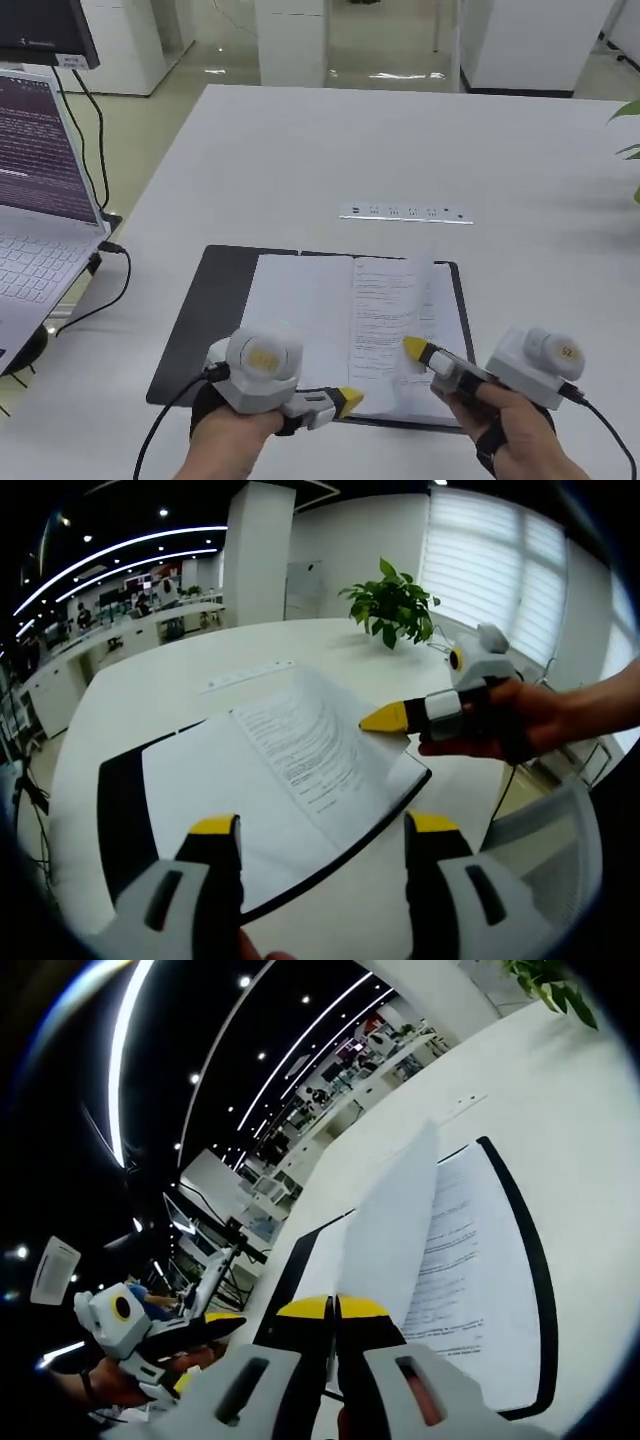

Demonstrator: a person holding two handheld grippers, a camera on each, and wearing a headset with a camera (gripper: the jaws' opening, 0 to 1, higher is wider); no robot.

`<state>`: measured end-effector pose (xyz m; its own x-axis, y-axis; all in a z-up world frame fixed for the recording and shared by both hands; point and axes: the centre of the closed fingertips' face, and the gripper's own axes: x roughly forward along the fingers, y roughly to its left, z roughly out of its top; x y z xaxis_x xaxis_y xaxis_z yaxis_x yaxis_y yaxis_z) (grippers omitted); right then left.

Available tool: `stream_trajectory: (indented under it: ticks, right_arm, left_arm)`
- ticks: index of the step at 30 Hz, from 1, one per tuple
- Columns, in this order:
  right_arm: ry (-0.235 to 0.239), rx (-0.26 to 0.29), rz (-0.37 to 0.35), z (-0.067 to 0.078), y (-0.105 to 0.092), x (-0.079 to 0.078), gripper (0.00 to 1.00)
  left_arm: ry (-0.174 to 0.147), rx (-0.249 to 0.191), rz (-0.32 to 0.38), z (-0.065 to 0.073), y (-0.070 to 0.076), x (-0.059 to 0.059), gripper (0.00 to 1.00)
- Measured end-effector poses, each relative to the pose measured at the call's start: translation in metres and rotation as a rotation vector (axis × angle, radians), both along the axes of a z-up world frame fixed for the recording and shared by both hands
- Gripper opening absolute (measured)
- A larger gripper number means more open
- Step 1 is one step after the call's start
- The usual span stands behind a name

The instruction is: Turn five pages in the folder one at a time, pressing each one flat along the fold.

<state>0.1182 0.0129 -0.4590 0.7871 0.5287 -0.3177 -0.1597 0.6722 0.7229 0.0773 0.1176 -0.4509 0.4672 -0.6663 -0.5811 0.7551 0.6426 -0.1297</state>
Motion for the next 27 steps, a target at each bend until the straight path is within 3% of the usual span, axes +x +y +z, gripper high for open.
stream_trajectory:
  ticks: [6, 27]
  right_arm:
    - [-0.002, 0.013, 0.008, 0.003, 0.016, 0.003, 0.00]
    - [0.000, 0.038, 0.079, 0.008, 0.077, 0.019, 0.00]
  left_arm:
    - [0.002, -0.005, 0.013, 0.000, 0.012, -0.003, 0.66]
    - [-0.026, -0.014, 0.103, 0.013, 0.069, 0.010, 0.67]
